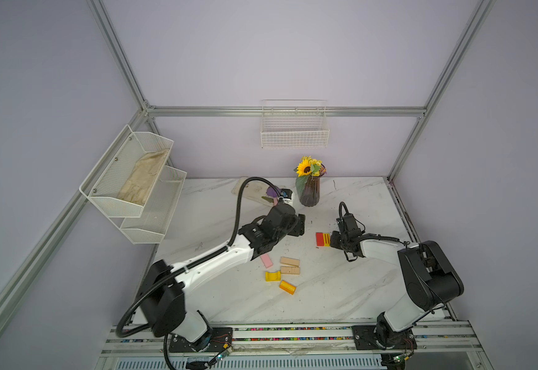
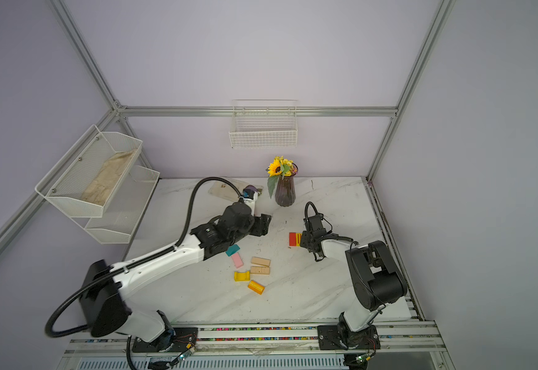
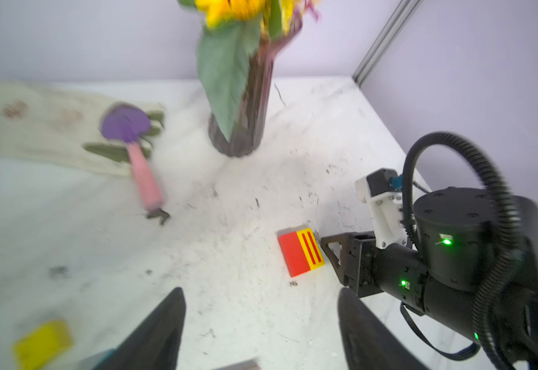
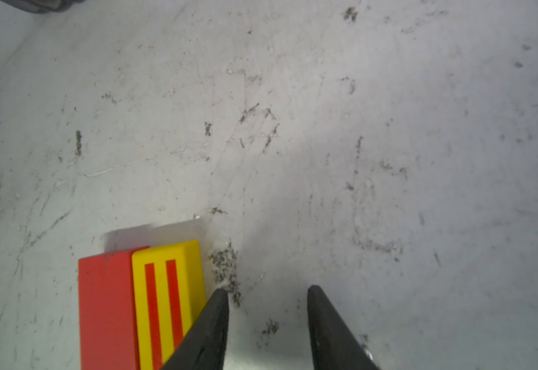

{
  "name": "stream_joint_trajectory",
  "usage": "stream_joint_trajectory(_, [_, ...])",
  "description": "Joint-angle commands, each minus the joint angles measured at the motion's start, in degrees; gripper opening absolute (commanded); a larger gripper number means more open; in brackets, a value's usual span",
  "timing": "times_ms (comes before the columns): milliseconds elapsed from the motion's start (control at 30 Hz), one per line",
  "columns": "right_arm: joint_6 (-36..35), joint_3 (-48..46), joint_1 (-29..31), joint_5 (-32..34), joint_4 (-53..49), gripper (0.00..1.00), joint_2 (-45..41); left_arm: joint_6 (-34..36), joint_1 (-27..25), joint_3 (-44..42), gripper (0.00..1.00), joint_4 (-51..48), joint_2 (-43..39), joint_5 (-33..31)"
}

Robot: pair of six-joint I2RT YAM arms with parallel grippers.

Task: Build the wood block tower
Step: 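Withdraw the left gripper while the right gripper moves toward the pale wood bars, then lower the right gripper around a pale wood bar and close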

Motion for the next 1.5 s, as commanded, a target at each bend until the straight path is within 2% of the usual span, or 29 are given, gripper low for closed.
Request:
stream_joint_trajectory(0, [0.9,-1.7,0.2,1.9,1.3,0.48,-2.6,4.7,0.3,-11.5,0.91,4.0,-10.1,-10.4])
stream_joint_trajectory(100, [1.0,-2.5,0.2,2.1,1.9,0.52,-3.8,5.9,1.4,-18.5,0.96,2.5,-18.8,-12.8])
stream_joint_trajectory(200, [1.0,-3.6,0.2,2.0,2.4,0.59,-5.2,5.0,2.0,-22.8,0.97,-2.3,-25.3,-15.0])
stream_joint_trajectory(300, [1.5,-4.7,0.2,3.4,2.6,0.73,-7.0,2.4,2.2,-26.1,0.97,-7.8,-31.8,-19.8])
stream_joint_trajectory(400, [2.9,-4.7,0.2,4.8,1.0,0.78,-8.3,-0.4,2.6,-28.9,0.99,-13.5,-39.3,-24.9])
stream_joint_trajectory(500, [6.0,-1.9,0.3,7.0,-3.2,0.81,-9.4,0.2,3.0,-32.8,1.00,-17.0,-47.1,-31.0])
stream_joint_trajectory(567, [7.9,-0.2,0.3,4.1,-3.3,0.81,-10.3,-2.5,3.1,-35.6,0.99,-20.6,-51.3,-36.6])
stream_joint_trajectory(700, [14.0,5.4,0.8,-0.4,-8.5,0.84,-11.5,-1.8,3.4,-40.5,0.99,-17.5,-58.9,-36.6])
stream_joint_trajectory(733, [13.7,6.8,1.7,-1.0,-9.4,0.84,-11.7,-1.0,3.5,-41.8,1.00,-15.7,-61.1,-36.5])
stream_joint_trajectory(800, [12.6,8.9,5.9,2.1,-10.6,0.85,-12.3,0.2,3.6,-45.5,0.99,-12.0,-65.1,-36.8])
stream_joint_trajectory(867, [10.5,10.9,13.5,8.7,-11.6,0.87,-12.5,0.9,3.7,-46.5,0.99,-12.0,-68.9,-35.3])
stream_joint_trajectory(933, [7.3,12.7,20.3,12.1,-10.9,0.89,-11.3,0.5,3.8,-46.8,1.00,-13.0,-70.9,-35.2])
stream_joint_trajectory(1100, [1.3,13.3,31.3,18.5,-6.1,0.91,-9.7,1.0,3.8,-47.3,0.99,-12.1,-70.9,-33.7])
stream_joint_trajectory(1167, [-0.6,9.6,33.8,15.6,0.4,0.97,-10.8,1.3,3.8,-47.1,1.00,-10.8,-68.3,-32.7])
stream_joint_trajectory(1233, [-1.0,6.7,33.9,6.0,4.8,0.97,-11.2,1.6,3.8,-46.6,1.00,-9.4,-64.4,-32.1])
stream_joint_trajectory(1300, [-1.0,7.7,33.9,4.0,0.7,0.97,-10.2,1.4,3.8,-45.5,0.99,-8.6,-60.2,-31.5])
stream_joint_trajectory(1333, [1.6,9.2,33.9,2.9,-3.7,0.97,-9.2,1.9,3.9,-44.9,0.99,-7.9,-57.8,-30.6])
stream_joint_trajectory(1367, [2.3,9.7,34.1,4.0,-6.9,0.97,-9.0,2.6,3.8,-44.3,1.00,-7.4,-55.5,-29.3])
stream_joint_trajectory(1433, [3.4,5.2,36.2,2.6,-1.9,0.97,-10.8,4.0,3.8,-43.3,1.00,-6.1,-51.8,-27.3])
stream_joint_trajectory(1467, [5.1,2.7,37.7,3.9,0.4,0.97,-12.1,4.4,3.8,-42.9,1.00,-5.6,-50.0,-26.9])
